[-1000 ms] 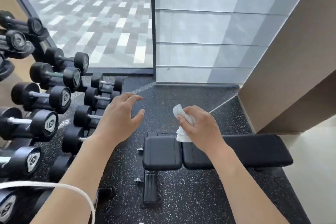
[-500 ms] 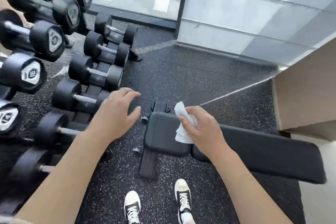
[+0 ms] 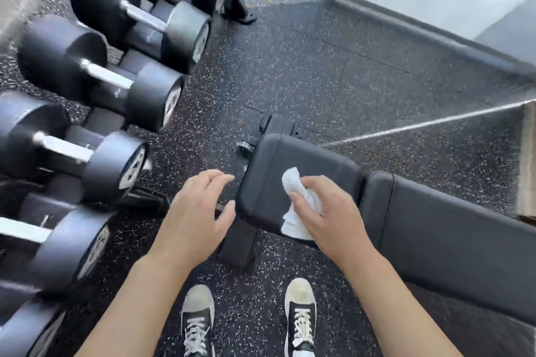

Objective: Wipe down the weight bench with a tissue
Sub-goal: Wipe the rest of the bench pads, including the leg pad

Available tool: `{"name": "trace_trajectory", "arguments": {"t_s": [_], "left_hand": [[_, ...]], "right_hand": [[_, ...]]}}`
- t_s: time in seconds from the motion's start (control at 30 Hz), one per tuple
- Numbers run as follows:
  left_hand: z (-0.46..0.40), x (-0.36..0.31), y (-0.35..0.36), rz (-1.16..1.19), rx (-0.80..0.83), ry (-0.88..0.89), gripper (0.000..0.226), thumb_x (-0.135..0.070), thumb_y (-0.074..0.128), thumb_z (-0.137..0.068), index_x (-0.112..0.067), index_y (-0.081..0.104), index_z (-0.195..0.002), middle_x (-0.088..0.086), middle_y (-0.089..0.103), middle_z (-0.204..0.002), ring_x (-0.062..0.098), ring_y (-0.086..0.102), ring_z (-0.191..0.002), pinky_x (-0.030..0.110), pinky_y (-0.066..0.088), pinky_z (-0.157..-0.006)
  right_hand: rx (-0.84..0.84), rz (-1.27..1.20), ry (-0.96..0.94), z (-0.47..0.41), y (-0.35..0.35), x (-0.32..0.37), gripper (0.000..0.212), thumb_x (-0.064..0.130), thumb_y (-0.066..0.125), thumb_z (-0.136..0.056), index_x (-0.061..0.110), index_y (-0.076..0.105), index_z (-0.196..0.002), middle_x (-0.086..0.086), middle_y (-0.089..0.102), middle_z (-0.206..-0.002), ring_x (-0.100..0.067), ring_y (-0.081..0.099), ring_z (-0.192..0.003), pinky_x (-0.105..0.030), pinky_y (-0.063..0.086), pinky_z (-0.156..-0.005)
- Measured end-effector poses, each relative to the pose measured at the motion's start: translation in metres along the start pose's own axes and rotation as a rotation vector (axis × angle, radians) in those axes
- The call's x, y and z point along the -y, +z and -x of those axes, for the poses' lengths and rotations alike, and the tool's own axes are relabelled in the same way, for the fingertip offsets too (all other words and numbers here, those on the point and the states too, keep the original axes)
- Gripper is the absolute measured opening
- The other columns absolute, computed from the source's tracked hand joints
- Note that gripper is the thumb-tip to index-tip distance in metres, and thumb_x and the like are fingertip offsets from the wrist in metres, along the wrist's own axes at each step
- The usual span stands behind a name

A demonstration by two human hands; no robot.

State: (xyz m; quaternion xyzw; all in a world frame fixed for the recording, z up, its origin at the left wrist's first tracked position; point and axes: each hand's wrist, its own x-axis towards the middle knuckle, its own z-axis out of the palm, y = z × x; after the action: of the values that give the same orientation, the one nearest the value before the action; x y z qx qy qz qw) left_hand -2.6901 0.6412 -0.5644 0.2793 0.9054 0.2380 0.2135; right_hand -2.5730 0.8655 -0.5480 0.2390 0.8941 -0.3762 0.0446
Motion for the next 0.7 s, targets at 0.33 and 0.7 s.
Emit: {"name": "trace_trajectory", "arguments": {"t_s": [0.33, 0.7], "left_hand": [[-0.024, 0.054, 0.126, 0.072, 0.063, -0.073, 0.054, -0.036, 0.060, -0.098, -0.026, 0.045, -0.148, -0.012, 0.044, -0.146, 0.015, 0.045, -0.132, 0.041, 0.042, -0.112], [-0.038, 0.069, 0.145, 0.193, 0.007, -0.066, 0.053, -0.038, 0.069, -0.093, -0.031, 0.045, -0.139, -0.019, 0.048, -0.133, 0.011, 0.054, -0.116, 0.036, 0.049, -0.100]], "right_hand": [[0.021, 0.208, -0.189, -0.046, 0.114, -0.054, 0.023, 0.041, 0.069, -0.094, 0.022, 0.069, -0.107, 0.003, 0.057, -0.091, -0.019, 0.055, -0.074, -0.035, 0.049, -0.064], [-0.320, 0.416, -0.367, -0.131, 0.122, -0.089, 0.011, 0.025, 0.076, -0.088, 0.017, 0.077, -0.095, -0.006, 0.061, -0.079, -0.029, 0.062, -0.070, -0.039, 0.050, -0.054]]}}
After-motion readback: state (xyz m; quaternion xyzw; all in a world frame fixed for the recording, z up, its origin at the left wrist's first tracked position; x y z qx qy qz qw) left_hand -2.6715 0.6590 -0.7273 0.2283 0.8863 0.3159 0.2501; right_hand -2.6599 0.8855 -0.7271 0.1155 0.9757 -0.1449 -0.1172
